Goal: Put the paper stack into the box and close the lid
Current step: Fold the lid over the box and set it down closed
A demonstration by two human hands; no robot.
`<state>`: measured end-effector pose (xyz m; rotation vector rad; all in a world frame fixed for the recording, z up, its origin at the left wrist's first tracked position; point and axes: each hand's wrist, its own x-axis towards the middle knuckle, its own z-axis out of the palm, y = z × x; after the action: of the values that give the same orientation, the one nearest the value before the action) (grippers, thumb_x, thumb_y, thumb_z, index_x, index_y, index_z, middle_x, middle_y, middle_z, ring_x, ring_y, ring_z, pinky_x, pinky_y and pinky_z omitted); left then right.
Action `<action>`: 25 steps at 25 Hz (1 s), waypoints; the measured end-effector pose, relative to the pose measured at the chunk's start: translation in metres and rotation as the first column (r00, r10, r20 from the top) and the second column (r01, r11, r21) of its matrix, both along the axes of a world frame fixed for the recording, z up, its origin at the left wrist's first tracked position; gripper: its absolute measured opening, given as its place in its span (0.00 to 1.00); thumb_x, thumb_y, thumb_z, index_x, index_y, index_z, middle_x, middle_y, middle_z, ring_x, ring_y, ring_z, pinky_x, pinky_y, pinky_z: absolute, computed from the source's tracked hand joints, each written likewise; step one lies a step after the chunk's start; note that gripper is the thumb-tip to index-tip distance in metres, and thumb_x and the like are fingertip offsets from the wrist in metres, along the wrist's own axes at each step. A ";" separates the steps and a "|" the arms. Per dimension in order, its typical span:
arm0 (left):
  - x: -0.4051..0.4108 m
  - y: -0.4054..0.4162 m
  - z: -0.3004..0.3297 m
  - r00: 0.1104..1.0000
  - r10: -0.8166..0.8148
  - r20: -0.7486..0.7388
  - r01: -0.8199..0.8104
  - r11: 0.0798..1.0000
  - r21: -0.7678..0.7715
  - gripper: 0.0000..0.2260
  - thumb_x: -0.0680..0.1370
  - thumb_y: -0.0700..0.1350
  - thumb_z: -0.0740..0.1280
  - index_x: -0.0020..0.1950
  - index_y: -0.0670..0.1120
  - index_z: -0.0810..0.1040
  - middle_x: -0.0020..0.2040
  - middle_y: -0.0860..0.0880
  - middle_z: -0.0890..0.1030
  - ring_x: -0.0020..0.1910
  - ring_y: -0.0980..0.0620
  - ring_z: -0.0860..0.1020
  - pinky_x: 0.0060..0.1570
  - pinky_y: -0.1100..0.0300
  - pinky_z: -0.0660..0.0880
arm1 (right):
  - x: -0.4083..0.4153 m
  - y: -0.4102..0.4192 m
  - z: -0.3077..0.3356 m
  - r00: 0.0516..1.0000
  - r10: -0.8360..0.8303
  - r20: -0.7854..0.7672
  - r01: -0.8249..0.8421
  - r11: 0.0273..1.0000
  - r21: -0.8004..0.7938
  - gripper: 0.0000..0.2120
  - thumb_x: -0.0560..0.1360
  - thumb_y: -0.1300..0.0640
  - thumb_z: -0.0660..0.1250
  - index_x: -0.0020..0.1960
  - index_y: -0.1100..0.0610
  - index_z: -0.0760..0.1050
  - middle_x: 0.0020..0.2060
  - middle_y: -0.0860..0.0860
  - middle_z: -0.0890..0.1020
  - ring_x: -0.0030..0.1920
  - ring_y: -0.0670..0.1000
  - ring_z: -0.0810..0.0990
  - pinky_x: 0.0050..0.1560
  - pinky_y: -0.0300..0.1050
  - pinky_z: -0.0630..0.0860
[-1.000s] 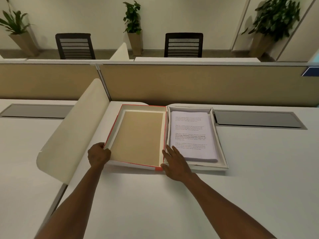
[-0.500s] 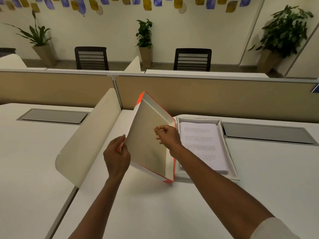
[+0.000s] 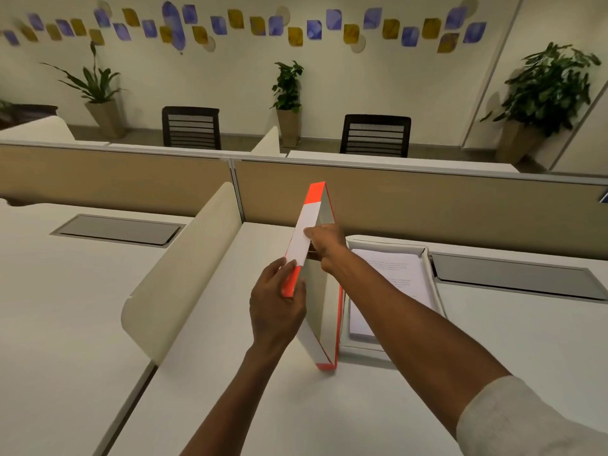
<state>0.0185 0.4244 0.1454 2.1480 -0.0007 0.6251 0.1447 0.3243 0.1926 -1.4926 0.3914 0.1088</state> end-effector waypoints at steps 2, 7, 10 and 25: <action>-0.002 -0.002 0.001 0.996 -0.089 -0.010 0.088 0.996 -0.028 0.33 0.69 0.61 0.75 0.70 0.48 0.76 0.70 0.50 0.76 0.65 0.52 0.76 0.60 0.57 0.75 | -0.002 -0.011 0.006 1.000 -0.014 0.022 0.014 1.000 -0.005 0.08 0.75 0.66 0.66 0.38 0.58 0.75 0.45 0.58 0.83 0.41 0.56 0.84 0.36 0.46 0.81; 0.006 0.012 -0.019 0.968 -0.219 -0.124 0.118 0.830 -0.544 0.31 0.70 0.74 0.62 0.69 0.62 0.72 0.70 0.55 0.76 0.64 0.55 0.78 0.63 0.53 0.77 | -0.029 -0.059 0.020 0.996 0.040 0.075 -0.049 0.992 0.114 0.04 0.79 0.62 0.65 0.45 0.59 0.75 0.48 0.57 0.83 0.43 0.52 0.83 0.39 0.46 0.79; 0.016 0.014 -0.047 0.850 -0.292 -0.439 -0.027 0.807 -0.590 0.29 0.76 0.68 0.59 0.73 0.55 0.70 0.74 0.49 0.71 0.72 0.46 0.71 0.71 0.45 0.68 | -0.053 -0.087 0.031 0.987 0.097 0.127 -0.124 0.967 0.221 0.05 0.80 0.59 0.65 0.49 0.60 0.76 0.49 0.57 0.82 0.47 0.54 0.81 0.48 0.51 0.80; 0.016 -0.044 -0.119 0.693 -0.499 -0.520 -0.064 0.676 -0.734 0.13 0.81 0.50 0.64 0.65 0.56 0.77 0.61 0.50 0.83 0.57 0.42 0.82 0.54 0.39 0.80 | -0.110 -0.219 -0.011 0.955 -0.270 0.123 0.282 0.956 -0.085 0.10 0.78 0.51 0.68 0.55 0.55 0.78 0.50 0.54 0.84 0.50 0.56 0.84 0.50 0.55 0.83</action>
<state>0.0346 0.3800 0.0263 1.4319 0.3186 -0.3638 0.0344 0.1057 0.1816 -1.5211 0.5184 -0.2187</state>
